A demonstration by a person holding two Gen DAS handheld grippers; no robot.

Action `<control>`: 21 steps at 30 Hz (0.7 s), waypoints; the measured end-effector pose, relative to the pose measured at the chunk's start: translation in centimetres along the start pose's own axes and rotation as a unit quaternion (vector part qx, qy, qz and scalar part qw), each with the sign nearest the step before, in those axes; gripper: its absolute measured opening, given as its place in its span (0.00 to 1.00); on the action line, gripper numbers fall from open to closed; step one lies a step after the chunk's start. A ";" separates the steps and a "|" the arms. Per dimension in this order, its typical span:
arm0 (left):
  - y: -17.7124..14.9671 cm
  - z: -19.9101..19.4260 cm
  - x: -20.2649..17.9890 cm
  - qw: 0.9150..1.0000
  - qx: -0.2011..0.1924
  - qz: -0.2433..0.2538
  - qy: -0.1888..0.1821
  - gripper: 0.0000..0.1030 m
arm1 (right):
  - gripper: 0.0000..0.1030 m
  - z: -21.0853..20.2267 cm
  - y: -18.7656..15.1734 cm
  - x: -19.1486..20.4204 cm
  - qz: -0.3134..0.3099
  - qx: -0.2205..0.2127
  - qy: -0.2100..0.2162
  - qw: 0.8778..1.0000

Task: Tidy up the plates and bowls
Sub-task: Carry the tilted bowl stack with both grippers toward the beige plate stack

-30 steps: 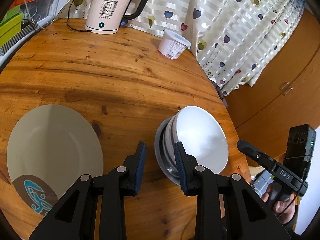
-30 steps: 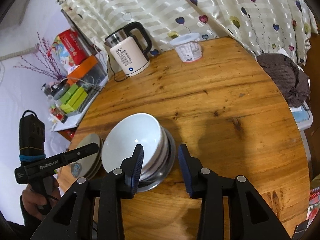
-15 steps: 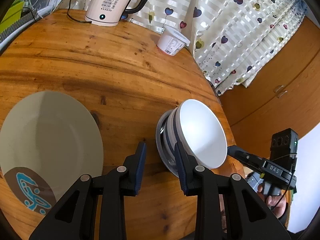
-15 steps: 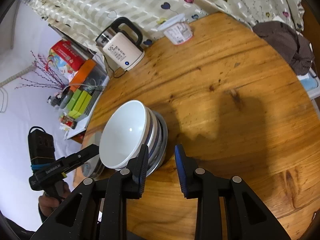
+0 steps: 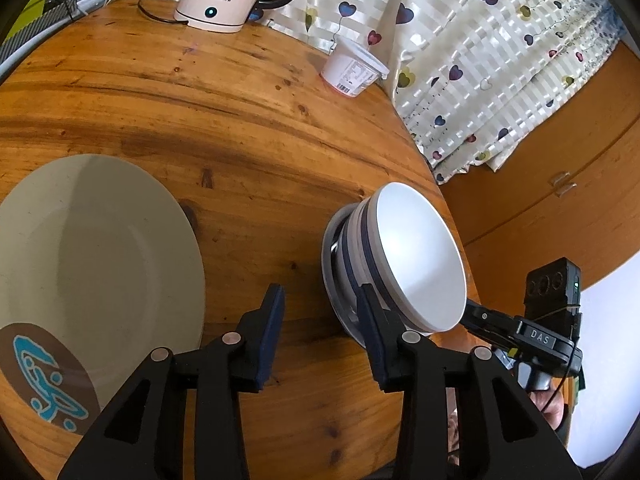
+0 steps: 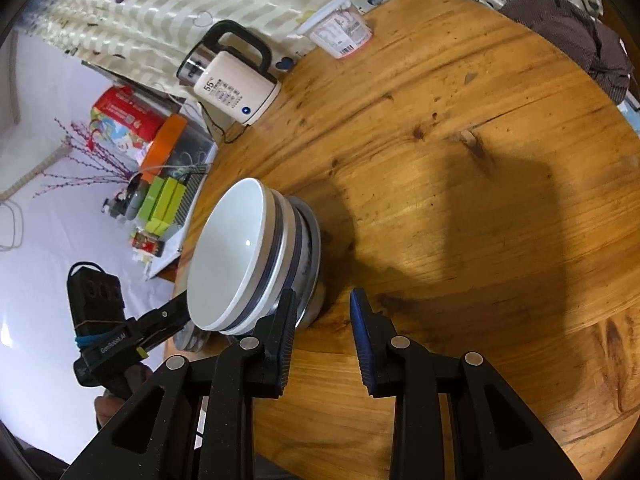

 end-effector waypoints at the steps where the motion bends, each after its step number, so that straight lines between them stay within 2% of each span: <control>1: -0.1 0.1 0.0 1.000 0.002 0.000 0.001 0.38 | 0.27 0.1 0.0 -0.1 0.001 0.001 -0.001 1.000; 12: -0.5 1.2 0.1 1.000 0.015 0.005 0.011 0.38 | 0.27 0.4 -0.2 -1.0 0.025 0.009 0.021 0.999; 21: -0.2 1.3 0.1 1.000 0.010 0.001 0.001 0.38 | 0.19 0.7 0.1 -0.4 0.017 0.009 0.032 0.999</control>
Point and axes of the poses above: each gripper's, at about its wrist camera, not at the fingertips, and z roughly the way its jaws point, x to its left, y to its top, the point moved 9 cm from there along z, roughly the way its jaws point, and after that the axes turned 1 degree about x, right-handed, at the moved point
